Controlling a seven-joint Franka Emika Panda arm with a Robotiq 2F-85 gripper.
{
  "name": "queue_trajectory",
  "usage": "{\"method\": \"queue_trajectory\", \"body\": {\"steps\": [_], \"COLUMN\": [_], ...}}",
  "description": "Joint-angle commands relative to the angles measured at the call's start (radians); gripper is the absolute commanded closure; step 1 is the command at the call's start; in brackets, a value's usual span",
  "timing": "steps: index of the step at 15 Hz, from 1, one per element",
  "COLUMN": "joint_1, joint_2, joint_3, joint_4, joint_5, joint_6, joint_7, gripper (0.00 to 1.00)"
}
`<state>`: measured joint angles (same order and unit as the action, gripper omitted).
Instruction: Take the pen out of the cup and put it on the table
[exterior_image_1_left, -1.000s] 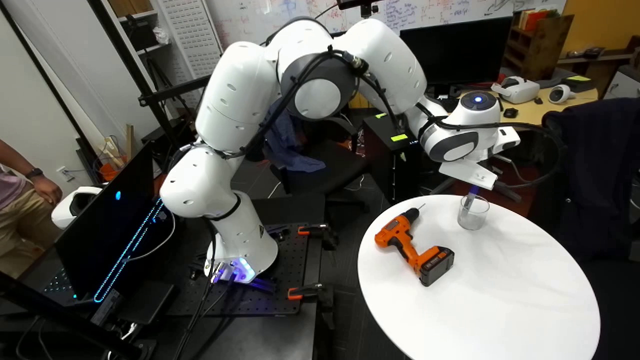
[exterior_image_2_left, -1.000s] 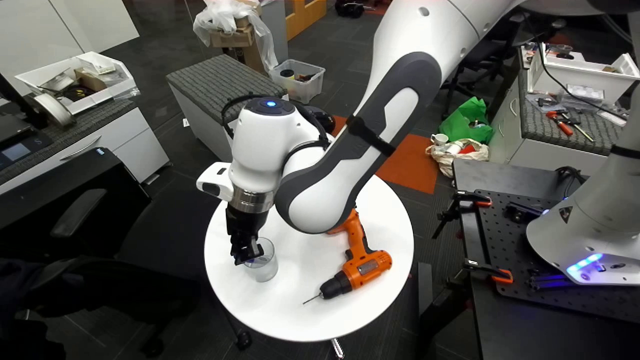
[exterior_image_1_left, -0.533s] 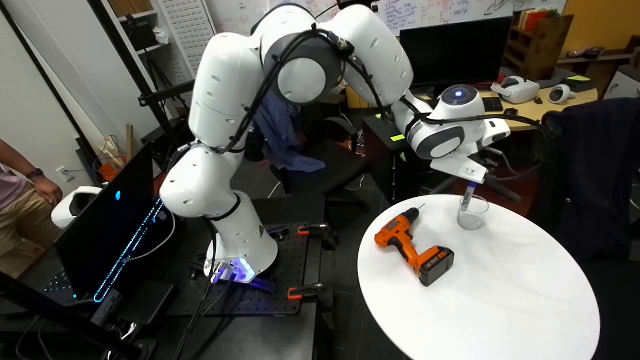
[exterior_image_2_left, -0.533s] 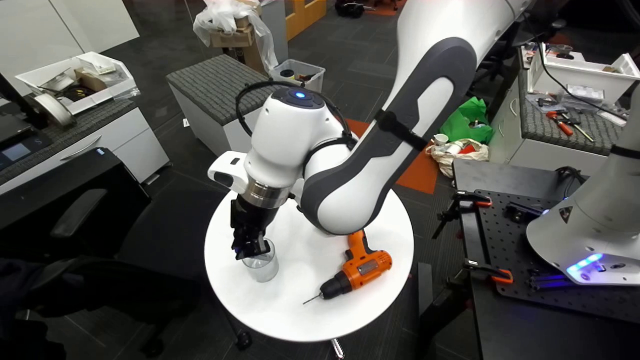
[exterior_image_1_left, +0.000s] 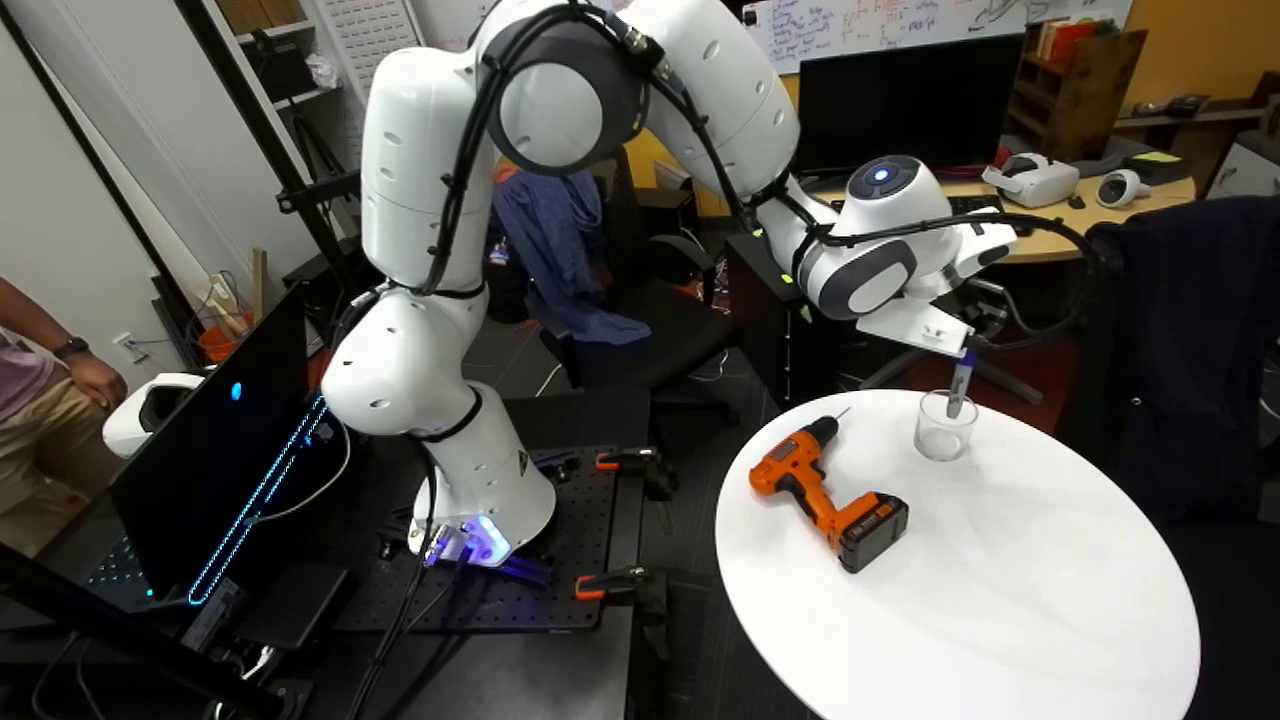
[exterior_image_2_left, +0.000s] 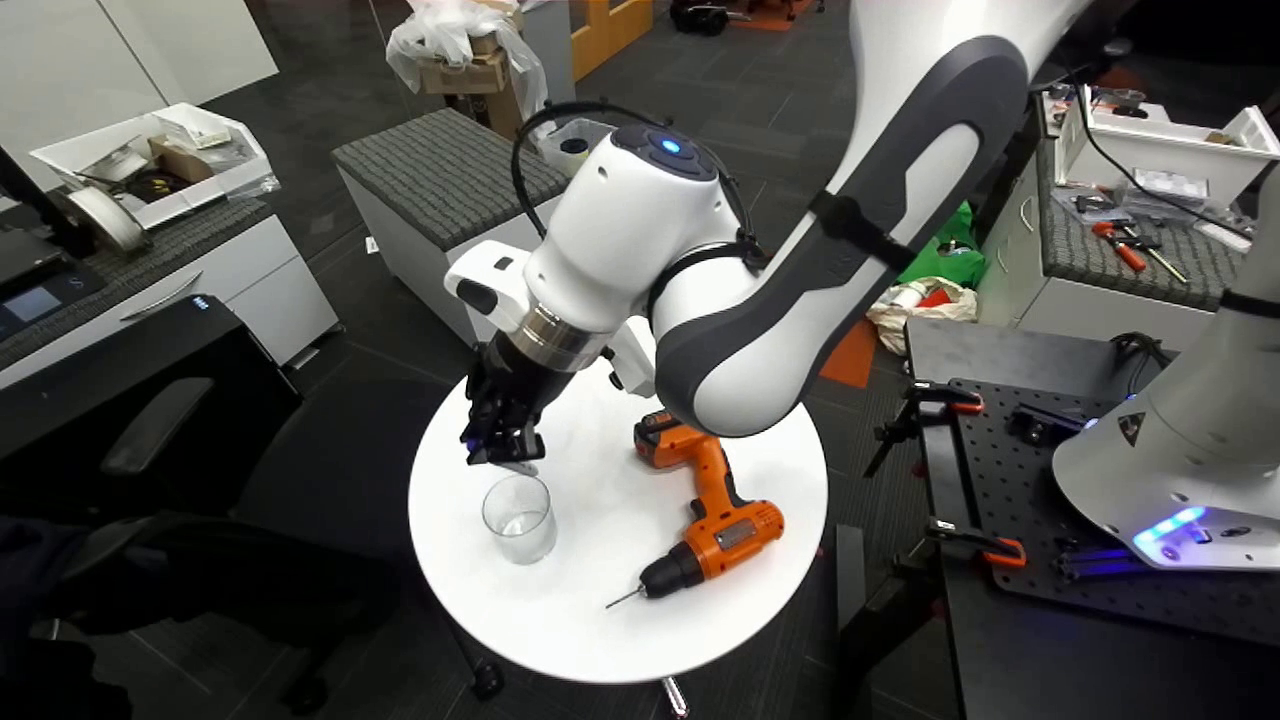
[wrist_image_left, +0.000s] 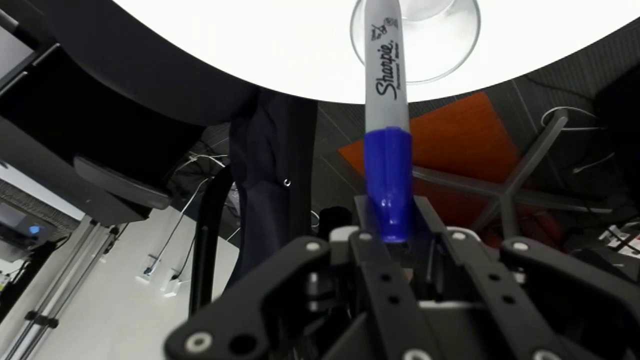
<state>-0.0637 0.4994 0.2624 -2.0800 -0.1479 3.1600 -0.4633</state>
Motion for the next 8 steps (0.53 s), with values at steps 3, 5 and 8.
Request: {"method": "queue_trajectory", "body": {"steps": [3,5,8], "joint_1": [0.065,0.080,0.090], "joint_2": [-0.095,-0.099,-0.096], "joint_3": [-0.125,-0.166,-0.214], "joint_4": [-0.058,-0.045,-0.026], "joint_5": [-0.055,-0.058,-0.054], "joint_6": [0.053,0.046,0.018], "joint_7": [0.110,0.133,0.157], "gripper": [0.94,0.94,0.94]}}
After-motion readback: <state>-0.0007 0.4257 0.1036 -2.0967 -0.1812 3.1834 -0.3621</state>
